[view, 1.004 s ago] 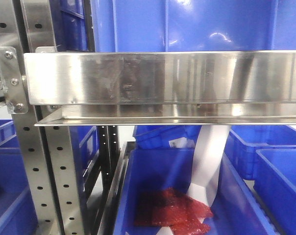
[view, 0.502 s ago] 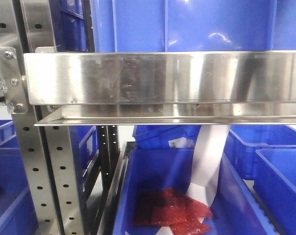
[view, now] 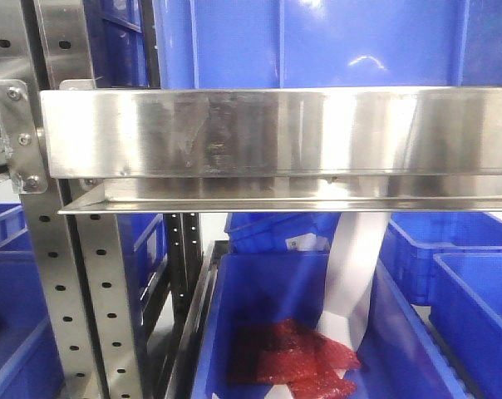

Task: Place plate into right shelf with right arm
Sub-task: 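Lower the plate into a blue bin and open the right gripper, then withdraw the right gripper up out of the bin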

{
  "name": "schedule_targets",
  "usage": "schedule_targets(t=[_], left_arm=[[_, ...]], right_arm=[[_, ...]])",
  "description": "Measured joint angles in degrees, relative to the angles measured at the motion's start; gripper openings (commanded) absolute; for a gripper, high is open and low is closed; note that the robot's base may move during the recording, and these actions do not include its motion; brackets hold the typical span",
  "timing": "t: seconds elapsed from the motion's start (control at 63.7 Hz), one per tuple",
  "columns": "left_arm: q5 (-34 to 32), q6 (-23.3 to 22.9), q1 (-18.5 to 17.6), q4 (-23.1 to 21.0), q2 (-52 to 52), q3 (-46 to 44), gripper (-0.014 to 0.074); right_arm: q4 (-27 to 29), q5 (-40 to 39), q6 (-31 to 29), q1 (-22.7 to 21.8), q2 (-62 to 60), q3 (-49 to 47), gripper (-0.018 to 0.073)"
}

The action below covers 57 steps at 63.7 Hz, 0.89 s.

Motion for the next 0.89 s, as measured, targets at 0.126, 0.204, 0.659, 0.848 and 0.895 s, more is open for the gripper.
schedule_targets(t=[0.126, 0.204, 0.659, 0.848, 0.895], left_arm=[[0.0, 0.0, 0.0, 0.0, 0.0, 0.0, -0.0047], [0.0, 0.0, 0.0, 0.0, 0.0, 0.0, -0.0047], [0.1, 0.0, 0.0, 0.0, 0.0, 0.0, -0.0047], [0.1, 0.0, 0.0, 0.0, 0.0, 0.0, -0.0047], [0.1, 0.0, 0.0, 0.0, 0.0, 0.0, -0.0047]], right_arm=[[-0.1, -0.4, 0.0, 0.0, -12.1, 11.2, 0.0052], [-0.1, -0.4, 0.0, 0.0, -20.1, 17.6, 0.0052], [-0.1, -0.3, 0.0, 0.0, -45.5, 38.7, 0.0052], [-0.1, -0.1, 0.0, 0.0, -45.1, 40.4, 0.0052], [-0.1, 0.0, 0.0, 0.0, -45.1, 40.4, 0.0052]])
